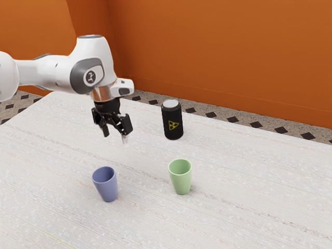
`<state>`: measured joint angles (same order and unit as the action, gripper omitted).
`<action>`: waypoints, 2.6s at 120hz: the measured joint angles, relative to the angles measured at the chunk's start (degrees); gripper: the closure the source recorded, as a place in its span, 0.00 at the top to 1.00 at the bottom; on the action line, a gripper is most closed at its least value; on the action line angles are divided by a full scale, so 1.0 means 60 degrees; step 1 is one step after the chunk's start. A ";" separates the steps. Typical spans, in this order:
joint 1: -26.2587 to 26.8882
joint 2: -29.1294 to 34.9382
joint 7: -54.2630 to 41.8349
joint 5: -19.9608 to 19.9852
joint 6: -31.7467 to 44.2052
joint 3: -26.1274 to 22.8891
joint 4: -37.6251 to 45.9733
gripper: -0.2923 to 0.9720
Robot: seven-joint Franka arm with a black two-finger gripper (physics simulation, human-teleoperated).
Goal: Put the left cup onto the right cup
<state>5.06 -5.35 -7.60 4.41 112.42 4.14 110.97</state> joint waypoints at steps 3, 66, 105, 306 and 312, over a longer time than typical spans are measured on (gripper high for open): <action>0.0000 0.0036 0.0098 0.0008 0.0042 -0.0008 0.0096 0.75; 0.0195 0.1208 0.1725 0.0041 0.1187 -0.0206 0.2287 0.75; -0.0135 0.1083 0.2401 0.0041 0.1887 -0.0210 0.2861 0.75; -0.0110 -0.0304 0.3658 0.0039 0.2839 -0.0470 0.2856 0.71; -0.0106 -0.0361 0.3664 0.0040 0.2839 -0.0470 0.2853 0.70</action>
<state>4.42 -7.51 14.38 4.65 129.46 1.32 128.09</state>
